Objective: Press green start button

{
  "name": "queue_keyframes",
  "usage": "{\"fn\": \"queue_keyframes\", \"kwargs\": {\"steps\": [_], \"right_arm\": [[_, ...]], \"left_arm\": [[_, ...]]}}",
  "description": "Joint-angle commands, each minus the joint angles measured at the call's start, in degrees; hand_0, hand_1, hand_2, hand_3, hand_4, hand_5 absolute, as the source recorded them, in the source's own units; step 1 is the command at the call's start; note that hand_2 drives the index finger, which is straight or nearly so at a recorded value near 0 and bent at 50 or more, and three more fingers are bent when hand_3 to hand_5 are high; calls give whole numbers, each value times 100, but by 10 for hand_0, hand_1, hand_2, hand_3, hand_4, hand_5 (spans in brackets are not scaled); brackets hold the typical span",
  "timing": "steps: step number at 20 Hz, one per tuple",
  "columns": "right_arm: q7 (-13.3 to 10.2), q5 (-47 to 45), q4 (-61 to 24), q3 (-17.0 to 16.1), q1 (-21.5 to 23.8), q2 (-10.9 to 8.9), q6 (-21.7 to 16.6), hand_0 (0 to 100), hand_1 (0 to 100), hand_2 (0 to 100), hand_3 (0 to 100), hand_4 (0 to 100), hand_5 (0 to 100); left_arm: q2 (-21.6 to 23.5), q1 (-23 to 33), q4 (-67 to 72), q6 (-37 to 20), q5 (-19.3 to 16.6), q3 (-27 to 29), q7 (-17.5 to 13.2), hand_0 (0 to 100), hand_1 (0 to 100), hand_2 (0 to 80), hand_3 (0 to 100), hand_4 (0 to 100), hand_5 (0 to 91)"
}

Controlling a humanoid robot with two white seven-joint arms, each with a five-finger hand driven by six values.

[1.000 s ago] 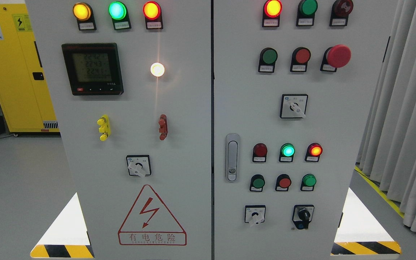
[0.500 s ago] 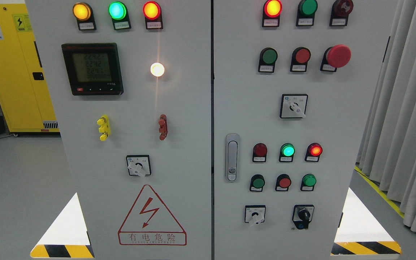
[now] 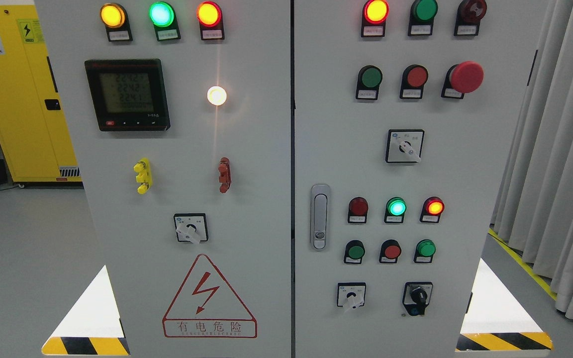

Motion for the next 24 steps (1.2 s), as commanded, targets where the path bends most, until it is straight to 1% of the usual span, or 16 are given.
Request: {"fn": "queue_keyframes", "kwargs": {"steps": [1,2,4,5,6,8,12,14,19,24], "right_arm": [[-14,773,-1327,-382,-815,20,-14,209,587,0,806,897,903],[-31,905,-1336,-435,-913,20,-14,236,613,0,842,916,926],[-49,1116,-1494,-488,-992,20,-14,254,627,0,848,922,936],[-58,1248,-1581,-549,-993,20,-23,260,640,0,869,931,969],[-84,1371,-1687,-567,-1019,20,-32,269,651,0,876,933,978],[-128,1591,-1749,-568,-1281,20,-75,275,661,0,878,936,982],[-119,2057,-1706,-559,-1888,20,-76,334,678,0,874,934,987],[-128,2329,-1679,-567,-2082,20,-67,353,681,0,871,933,988],[-128,2708,-1574,-497,-2328,29,-67,361,684,0,874,932,989],[-154,2849,-1188,-471,-2504,73,-49,363,688,0,864,923,991]], "left_arm": [[-49,-167,-158,4,-1,-5,-4,120,556,0,0,0,0],[-40,-167,-158,4,-1,-5,-4,120,556,0,0,0,0],[-40,-167,-158,4,-1,-5,-4,120,556,0,0,0,0],[-40,-167,-158,4,-1,-5,-4,120,556,0,0,0,0],[-49,-167,-158,4,-1,-5,-4,120,556,0,0,0,0],[-40,-167,-158,4,-1,-5,-4,120,556,0,0,0,0],[-40,-167,-158,4,-1,-5,-4,120,556,0,0,0,0],[-40,-167,-158,4,-1,-5,-4,120,556,0,0,0,0],[-49,-167,-158,4,-1,-5,-4,120,556,0,0,0,0],[-40,-167,-158,4,-1,-5,-4,120,556,0,0,0,0]]}}
